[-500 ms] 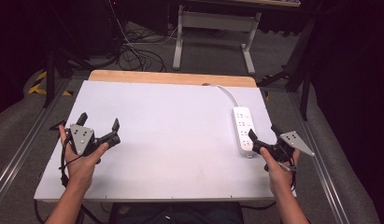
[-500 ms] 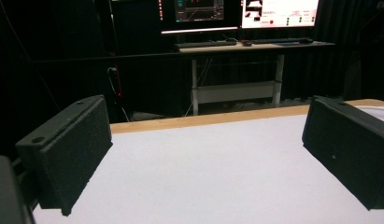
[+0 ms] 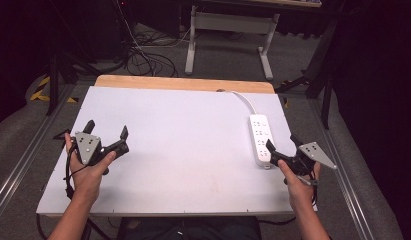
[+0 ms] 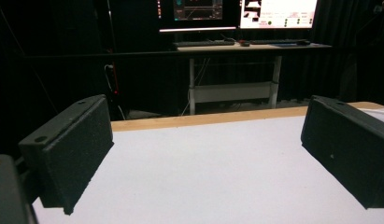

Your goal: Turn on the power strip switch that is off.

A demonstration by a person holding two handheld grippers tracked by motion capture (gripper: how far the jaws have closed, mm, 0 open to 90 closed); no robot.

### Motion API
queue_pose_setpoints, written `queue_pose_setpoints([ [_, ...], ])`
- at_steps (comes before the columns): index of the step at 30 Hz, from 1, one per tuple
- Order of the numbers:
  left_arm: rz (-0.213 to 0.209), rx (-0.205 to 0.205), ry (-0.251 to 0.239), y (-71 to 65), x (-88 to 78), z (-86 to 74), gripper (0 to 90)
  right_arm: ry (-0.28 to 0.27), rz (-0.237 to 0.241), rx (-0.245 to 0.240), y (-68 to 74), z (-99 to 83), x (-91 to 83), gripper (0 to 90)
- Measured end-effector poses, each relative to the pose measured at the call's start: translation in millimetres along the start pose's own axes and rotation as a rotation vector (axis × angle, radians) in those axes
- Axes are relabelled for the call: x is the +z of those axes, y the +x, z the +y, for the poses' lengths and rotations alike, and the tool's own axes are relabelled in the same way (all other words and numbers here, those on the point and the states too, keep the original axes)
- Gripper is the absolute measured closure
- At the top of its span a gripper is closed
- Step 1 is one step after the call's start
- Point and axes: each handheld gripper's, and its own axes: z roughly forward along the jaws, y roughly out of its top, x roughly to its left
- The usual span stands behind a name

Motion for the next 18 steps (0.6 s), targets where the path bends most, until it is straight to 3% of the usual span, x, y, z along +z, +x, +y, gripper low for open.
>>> queue_pose_setpoints([
  [1,0.0,0.0,0.0,-0.1,0.1,-0.1,2.9,0.0,0.0,0.0,0.0,0.0,0.0,7.5],
  [4,-0.003,0.0,0.001,-0.4,0.0,-0.1,3.0,-0.012,-0.006,0.004,-1.1,1.7,-1.2,21.4],
  [8,-0.004,0.001,-0.001,-0.6,-0.1,-0.4,3.2,-0.012,-0.004,-0.01,-0.6,2.4,-2.8,30.9],
  [9,-0.004,0.004,0.001,-0.7,0.2,-0.7,3.4,-0.012,0.001,-0.013,0.1,3.2,-3.5,37.3],
  [11,-0.003,0.008,0.002,-0.5,0.3,-0.8,3.5,-0.011,0.002,-0.016,0.7,3.5,-3.8,39.0],
  [12,-0.004,0.008,0.001,-0.5,0.3,-0.8,3.6,-0.014,0.009,-0.022,0.9,4.2,-4.2,45.9],
  [13,-0.005,0.006,0.001,-0.6,0.3,-0.8,3.6,-0.014,0.009,-0.022,0.9,4.2,-4.2,45.9],
  [14,-0.006,0.006,0.0,-0.5,0.3,-0.9,3.8,-0.019,0.014,-0.027,1.2,5.0,-5.1,52.6],
  [17,-0.007,0.005,0.003,-0.3,0.2,-1.0,3.9,-0.022,0.019,-0.031,1.2,5.7,-6.3,58.8],
  [18,-0.007,0.005,0.003,-0.4,0.2,-1.0,4.2,-0.024,0.024,-0.031,1.4,6.5,-7.4,64.8],
])
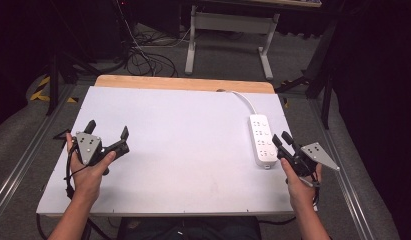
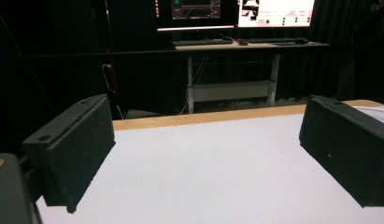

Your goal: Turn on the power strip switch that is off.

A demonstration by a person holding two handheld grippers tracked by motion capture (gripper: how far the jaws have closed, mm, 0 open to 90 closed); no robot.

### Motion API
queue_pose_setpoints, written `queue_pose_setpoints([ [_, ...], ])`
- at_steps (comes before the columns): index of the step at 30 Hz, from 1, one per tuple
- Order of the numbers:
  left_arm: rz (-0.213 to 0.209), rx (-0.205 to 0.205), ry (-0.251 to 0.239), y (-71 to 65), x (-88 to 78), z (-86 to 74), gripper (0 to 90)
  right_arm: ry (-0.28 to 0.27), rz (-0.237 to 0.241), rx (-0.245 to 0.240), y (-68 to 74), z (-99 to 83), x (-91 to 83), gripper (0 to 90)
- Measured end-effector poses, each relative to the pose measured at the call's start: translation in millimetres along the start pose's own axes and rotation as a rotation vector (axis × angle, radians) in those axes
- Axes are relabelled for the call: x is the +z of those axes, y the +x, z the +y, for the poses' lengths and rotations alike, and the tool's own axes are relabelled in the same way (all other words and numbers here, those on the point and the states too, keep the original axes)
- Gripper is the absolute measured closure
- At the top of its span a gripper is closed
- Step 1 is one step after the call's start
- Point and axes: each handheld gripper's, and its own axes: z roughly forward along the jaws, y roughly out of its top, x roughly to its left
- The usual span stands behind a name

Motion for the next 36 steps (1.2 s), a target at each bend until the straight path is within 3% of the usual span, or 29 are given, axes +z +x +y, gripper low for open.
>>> queue_pose_setpoints([
  [4,0.0,-0.001,-0.004,0.0,-0.3,0.0,4.5,0.017,0.023,0.019,0.2,1.5,-1.4,72.3],
  [5,-0.001,-0.001,-0.004,0.0,-0.4,-0.1,4.5,0.032,0.03,0.004,1.2,2.6,-2.0,77.9],
  [6,-0.001,-0.001,-0.005,0.1,-0.4,0.0,4.5,0.032,0.03,0.004,1.2,2.6,-2.0,77.9],
  [9,0.001,0.0,-0.006,0.3,-0.7,0.0,4.6,0.085,0.027,-0.035,4.9,5.5,-3.5,86.4],
  [11,0.002,-0.002,-0.008,0.6,-1.0,0.2,4.7,0.121,0.031,-0.029,5.6,7.4,-4.9,89.6],
  [19,-0.003,-0.003,-0.004,0.5,-0.6,-0.3,4.6,0.204,0.081,-0.019,10.7,17.3,-5.6,90.0],
  [25,0.001,0.0,-0.005,1.1,-0.6,-0.4,4.5,0.227,0.078,0.004,10.1,27.6,-1.0,90.0],
  [36,0.002,0.004,0.0,2.4,-0.9,-1.1,4.5,0.316,0.084,-0.001,12.5,40.3,14.5,90.0],
])
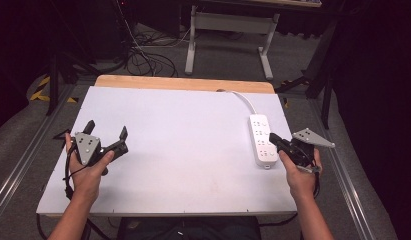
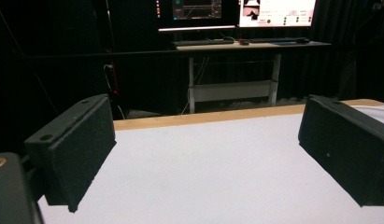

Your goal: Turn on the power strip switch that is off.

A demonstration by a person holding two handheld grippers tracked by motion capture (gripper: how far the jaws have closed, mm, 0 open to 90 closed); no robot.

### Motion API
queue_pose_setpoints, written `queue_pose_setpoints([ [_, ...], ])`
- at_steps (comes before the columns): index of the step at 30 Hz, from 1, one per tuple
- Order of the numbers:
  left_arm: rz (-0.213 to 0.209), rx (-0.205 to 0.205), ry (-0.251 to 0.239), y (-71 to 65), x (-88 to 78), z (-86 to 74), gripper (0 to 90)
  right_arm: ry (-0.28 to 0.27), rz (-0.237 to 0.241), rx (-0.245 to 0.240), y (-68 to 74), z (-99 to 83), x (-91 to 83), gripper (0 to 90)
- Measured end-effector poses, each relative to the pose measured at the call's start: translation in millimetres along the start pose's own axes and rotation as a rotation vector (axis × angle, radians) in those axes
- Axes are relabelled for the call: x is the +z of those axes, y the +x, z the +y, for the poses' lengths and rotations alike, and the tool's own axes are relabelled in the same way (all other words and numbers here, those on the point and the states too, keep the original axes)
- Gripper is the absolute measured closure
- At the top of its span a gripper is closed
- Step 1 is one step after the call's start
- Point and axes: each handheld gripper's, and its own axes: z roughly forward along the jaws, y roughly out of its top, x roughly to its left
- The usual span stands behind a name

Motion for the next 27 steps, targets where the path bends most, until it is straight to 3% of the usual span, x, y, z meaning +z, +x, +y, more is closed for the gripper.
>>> queue_pose_setpoints([
  [7,-0.002,0.001,0.003,-0.8,0.6,-0.4,4.4,0.041,-0.008,0.009,-0.5,11.3,8.5,90.0],
  [18,-0.007,0.003,0.012,-1.2,1.2,-0.9,3.8,0.176,-0.079,0.052,-31.2,22.3,39.1,90.0],
  [19,-0.008,0.003,0.011,-1.4,1.3,-1.0,3.7,0.208,-0.087,0.052,-36.0,23.0,46.6,90.0],
  [27,-0.007,0.008,0.02,-0.5,0.7,-1.4,3.8,0.313,-0.119,0.058,-47.3,11.5,65.1,90.0],
])
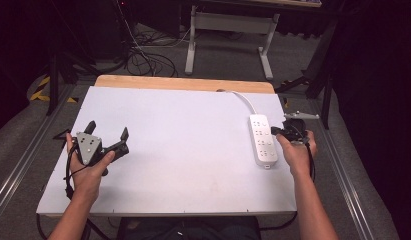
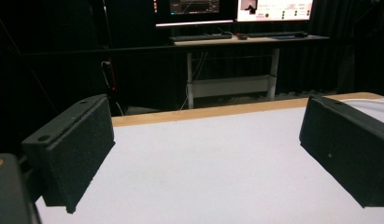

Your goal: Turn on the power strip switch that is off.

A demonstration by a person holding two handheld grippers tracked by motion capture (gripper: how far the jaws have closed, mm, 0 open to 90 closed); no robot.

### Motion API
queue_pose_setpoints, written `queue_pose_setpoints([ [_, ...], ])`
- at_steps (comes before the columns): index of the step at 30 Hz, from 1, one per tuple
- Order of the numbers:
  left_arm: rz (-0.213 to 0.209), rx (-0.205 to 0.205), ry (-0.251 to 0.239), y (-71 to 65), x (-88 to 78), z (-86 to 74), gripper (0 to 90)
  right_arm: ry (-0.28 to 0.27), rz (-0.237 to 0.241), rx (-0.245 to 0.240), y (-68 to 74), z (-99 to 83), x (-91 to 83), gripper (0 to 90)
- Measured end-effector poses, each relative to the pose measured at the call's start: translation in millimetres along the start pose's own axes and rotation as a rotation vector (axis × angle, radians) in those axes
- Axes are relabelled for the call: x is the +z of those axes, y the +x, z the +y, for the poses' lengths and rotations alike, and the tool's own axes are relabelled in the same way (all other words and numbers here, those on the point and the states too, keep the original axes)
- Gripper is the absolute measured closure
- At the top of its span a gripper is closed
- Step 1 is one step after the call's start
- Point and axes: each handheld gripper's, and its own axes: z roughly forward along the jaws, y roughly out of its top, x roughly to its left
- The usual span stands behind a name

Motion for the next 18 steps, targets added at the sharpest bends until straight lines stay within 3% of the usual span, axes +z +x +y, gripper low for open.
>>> queue_pose_setpoints([
  [6,-0.004,-0.001,0.0,-0.3,0.0,-0.1,3.9,0.093,-0.013,-0.002,-7.3,-9.0,20.7,90.0],
  [12,-0.004,-0.001,0.0,0.0,0.3,0.0,4.1,0.138,-0.002,-0.012,-5.5,-12.1,25.6,90.0],
  [18,-0.009,0.0,0.0,-0.6,0.2,0.1,4.2,0.143,0.001,-0.002,-3.5,-12.5,22.8,90.0],
])
